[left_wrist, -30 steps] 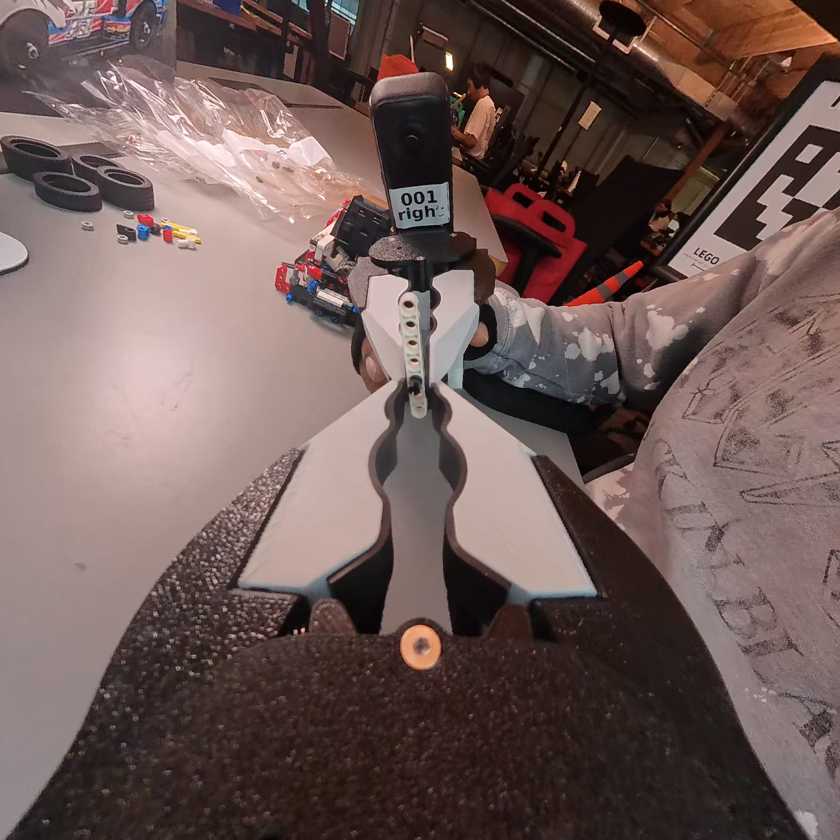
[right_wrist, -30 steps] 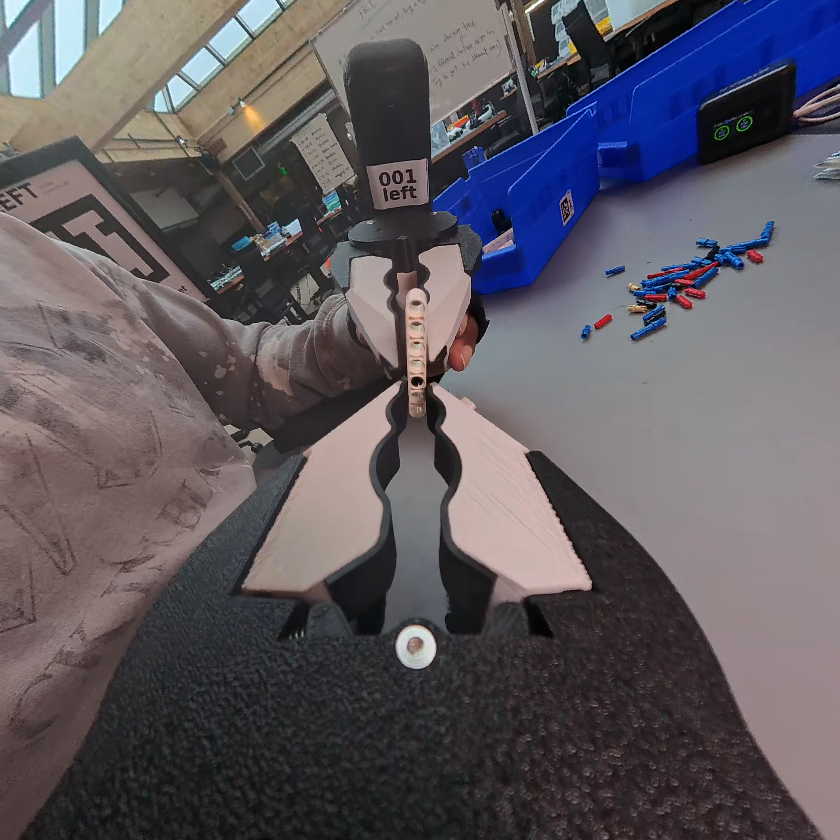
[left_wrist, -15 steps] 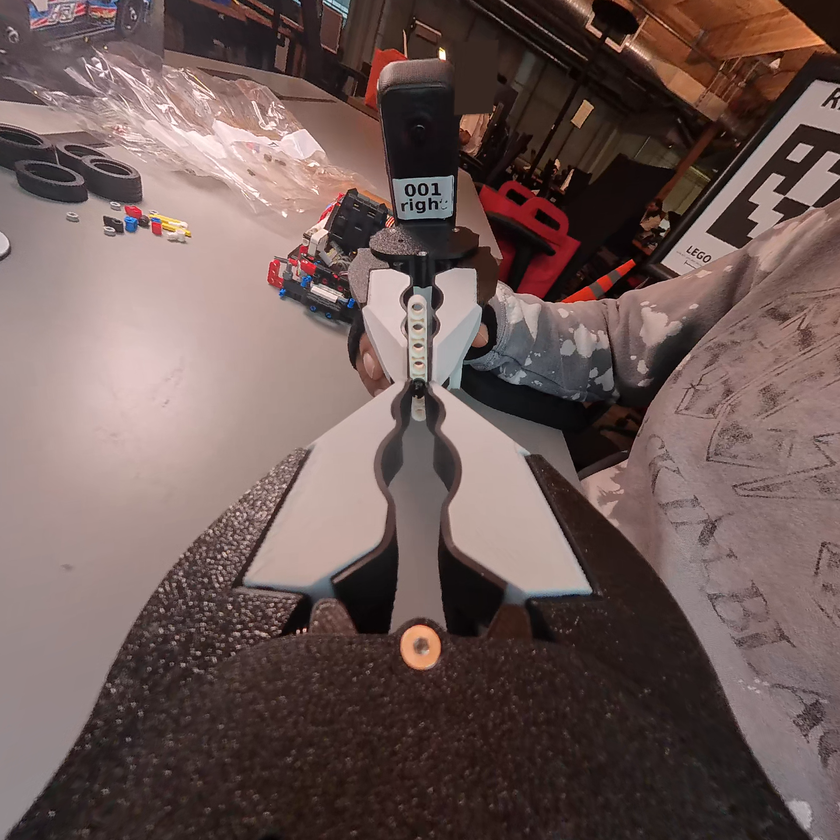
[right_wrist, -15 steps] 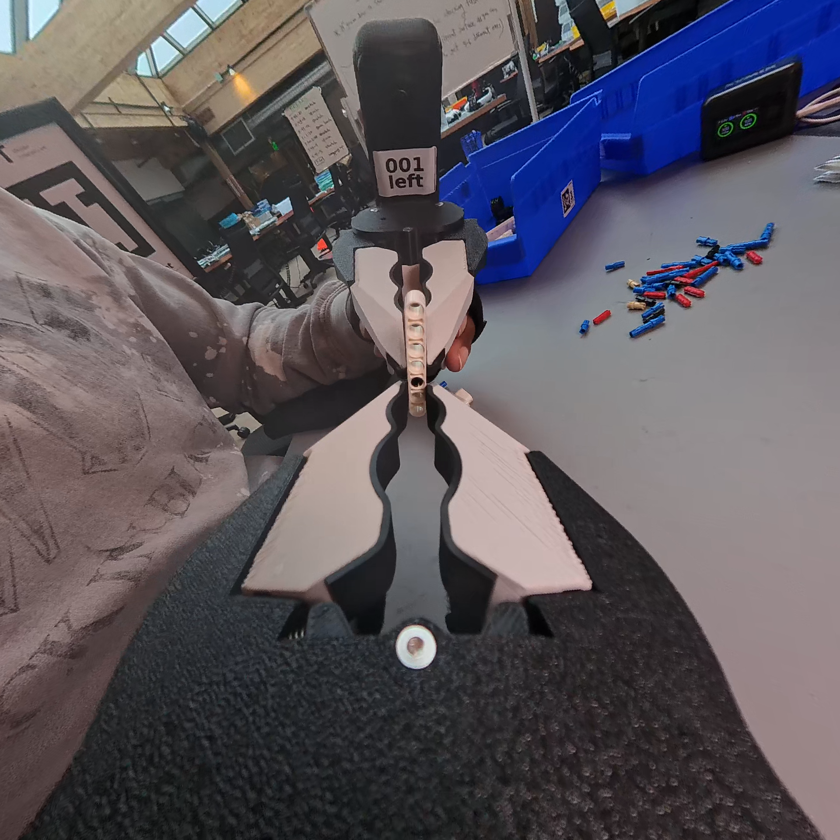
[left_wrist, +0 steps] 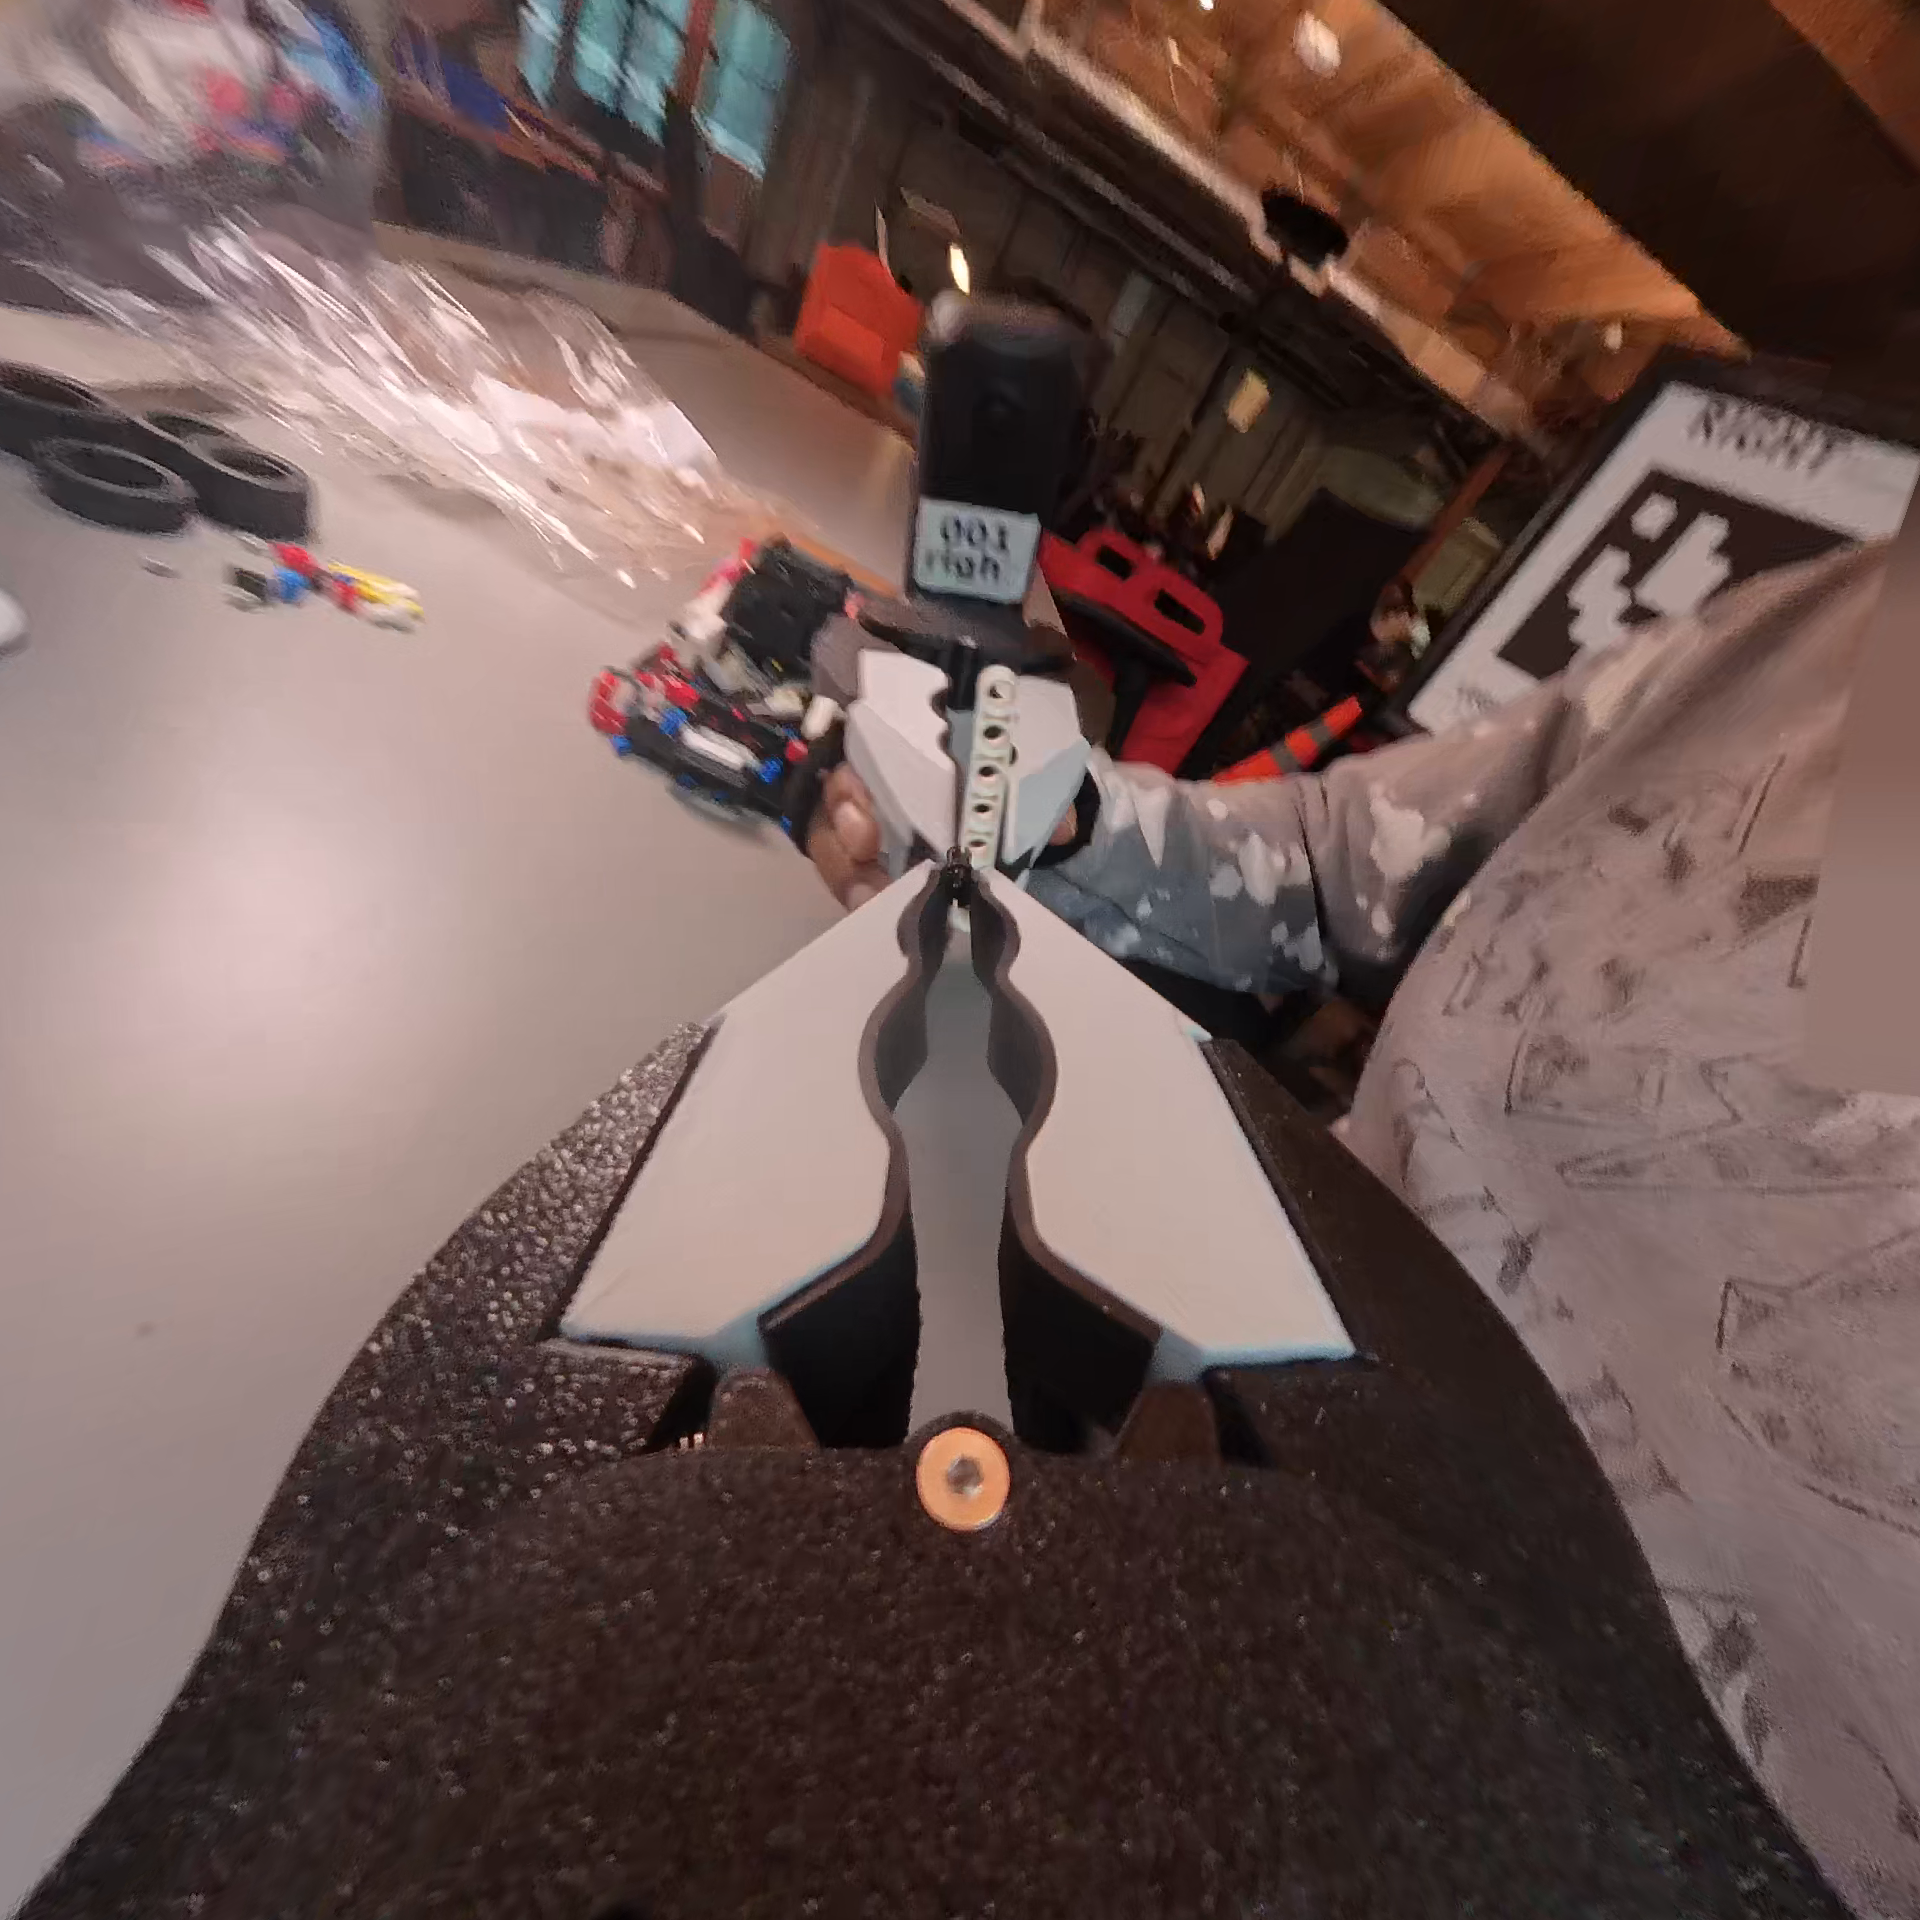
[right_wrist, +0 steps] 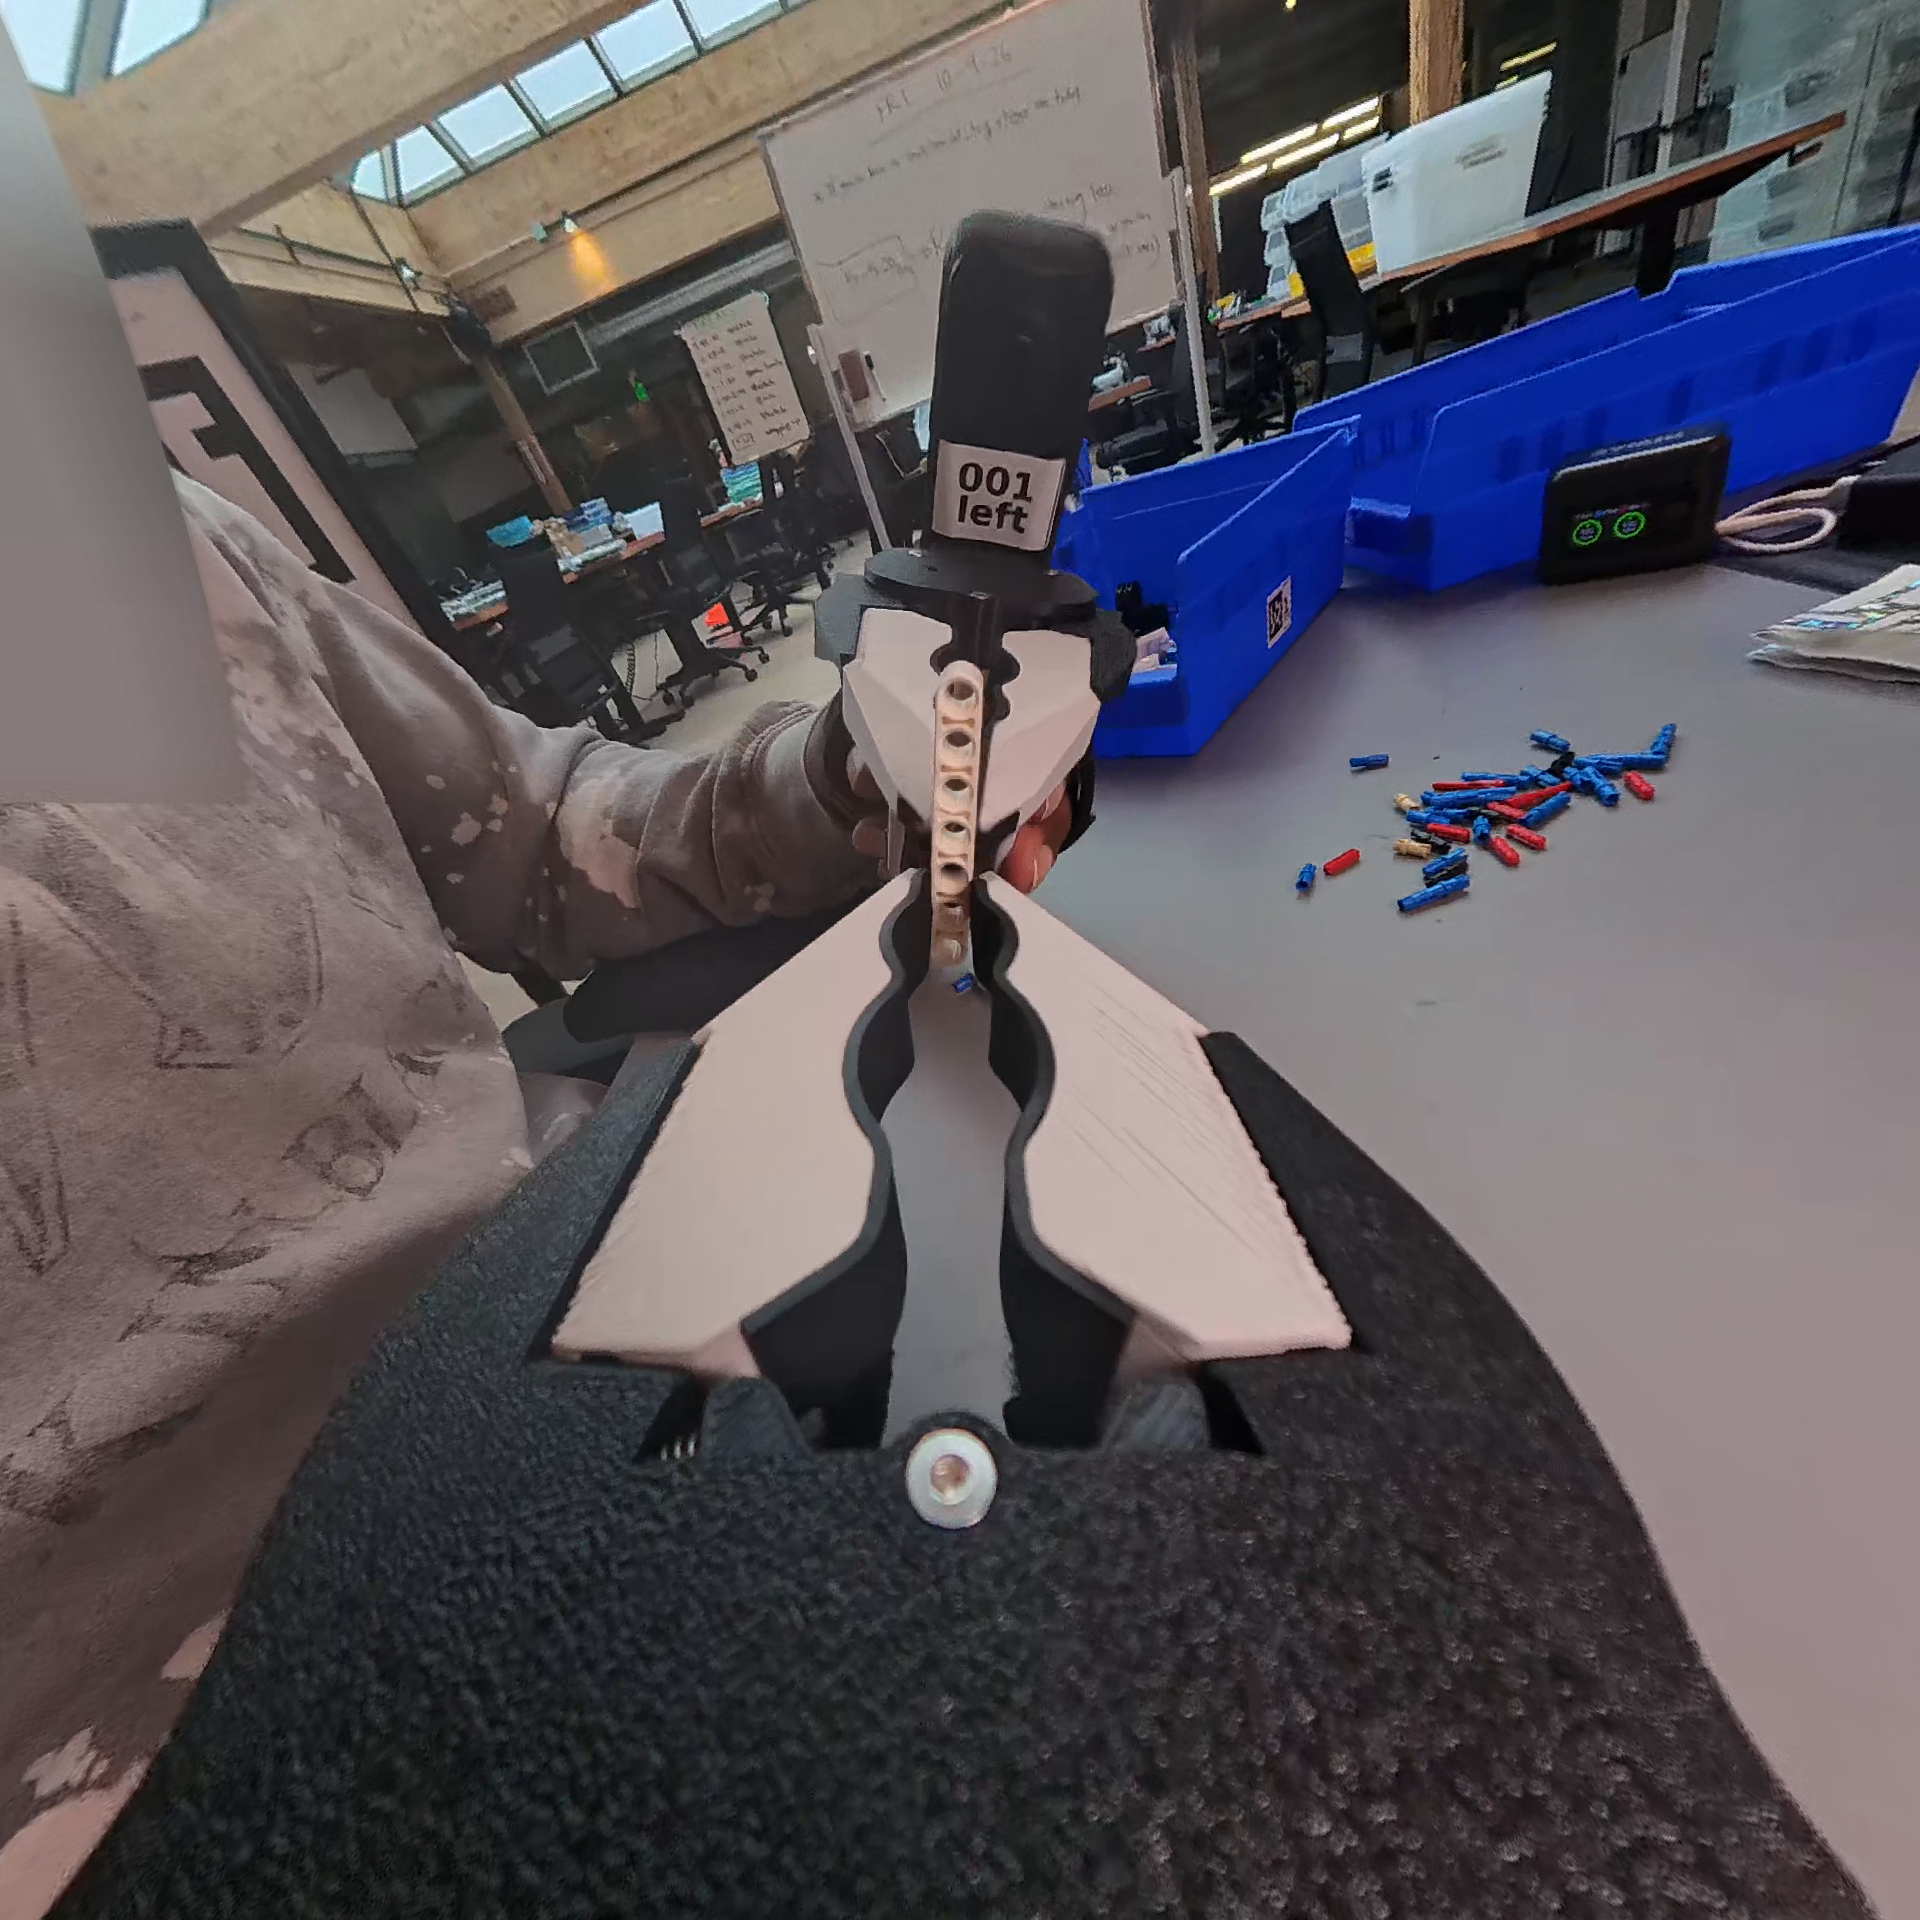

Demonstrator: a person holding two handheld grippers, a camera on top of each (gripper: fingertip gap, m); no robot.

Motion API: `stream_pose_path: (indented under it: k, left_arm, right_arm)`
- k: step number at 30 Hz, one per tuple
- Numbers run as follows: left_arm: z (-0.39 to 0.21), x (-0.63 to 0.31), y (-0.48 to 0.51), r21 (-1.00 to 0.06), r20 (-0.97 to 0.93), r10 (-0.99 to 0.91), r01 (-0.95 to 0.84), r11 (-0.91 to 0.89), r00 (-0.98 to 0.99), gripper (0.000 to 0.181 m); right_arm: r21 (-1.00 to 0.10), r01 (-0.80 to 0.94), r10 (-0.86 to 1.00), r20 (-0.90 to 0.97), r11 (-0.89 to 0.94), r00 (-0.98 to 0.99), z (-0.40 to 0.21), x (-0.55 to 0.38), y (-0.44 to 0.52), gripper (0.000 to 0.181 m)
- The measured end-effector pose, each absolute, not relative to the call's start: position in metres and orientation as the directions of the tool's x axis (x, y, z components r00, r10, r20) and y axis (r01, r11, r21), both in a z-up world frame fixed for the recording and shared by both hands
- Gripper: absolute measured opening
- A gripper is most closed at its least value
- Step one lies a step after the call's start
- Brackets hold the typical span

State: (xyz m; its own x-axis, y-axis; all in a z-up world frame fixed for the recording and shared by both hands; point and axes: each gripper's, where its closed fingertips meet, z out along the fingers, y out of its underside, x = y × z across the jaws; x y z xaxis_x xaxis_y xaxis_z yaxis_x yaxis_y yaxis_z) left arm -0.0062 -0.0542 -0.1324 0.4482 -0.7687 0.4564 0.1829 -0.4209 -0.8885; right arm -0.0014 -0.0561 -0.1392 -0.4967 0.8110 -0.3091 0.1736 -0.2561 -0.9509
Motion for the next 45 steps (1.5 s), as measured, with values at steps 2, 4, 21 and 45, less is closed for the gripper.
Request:
stream_pose_path:
  k: [2, 4, 21, 45]
  left_arm:
    - [-0.11, -0.055, -0.047, -0.87, 0.489, -0.72, 0.338, -0.36, 0.492, 0.0]
    - [-0.115, -0.081, -0.043, -0.897, 0.441, -0.674, 0.292, -0.331, 0.592, 0.001]
    - [-0.229, -0.187, -0.003, -0.81, -0.032, -0.097, -0.083, -0.581, 0.995, 0.018]
    - [-0.105, -0.053, -0.043, -0.953, 0.229, -0.629, 0.041, -0.3, 0.743, 0.004]
  right_arm:
    - [-0.939, 0.089, 0.82, -0.335, -0.334, -0.464, -0.121, 0.013, -0.027, 0.005]
    - [-0.948, 0.057, 0.853, -0.307, -0.313, -0.421, -0.112, 0.021, -0.012, 0.006]
    - [-0.909, 0.118, 0.774, -0.403, -0.399, -0.488, -0.122, 0.013, -0.032, 0.006]
    - [-0.94, 0.233, 0.886, -0.318, -0.249, -0.338, -0.151, -0.013, -0.036, 0.023]
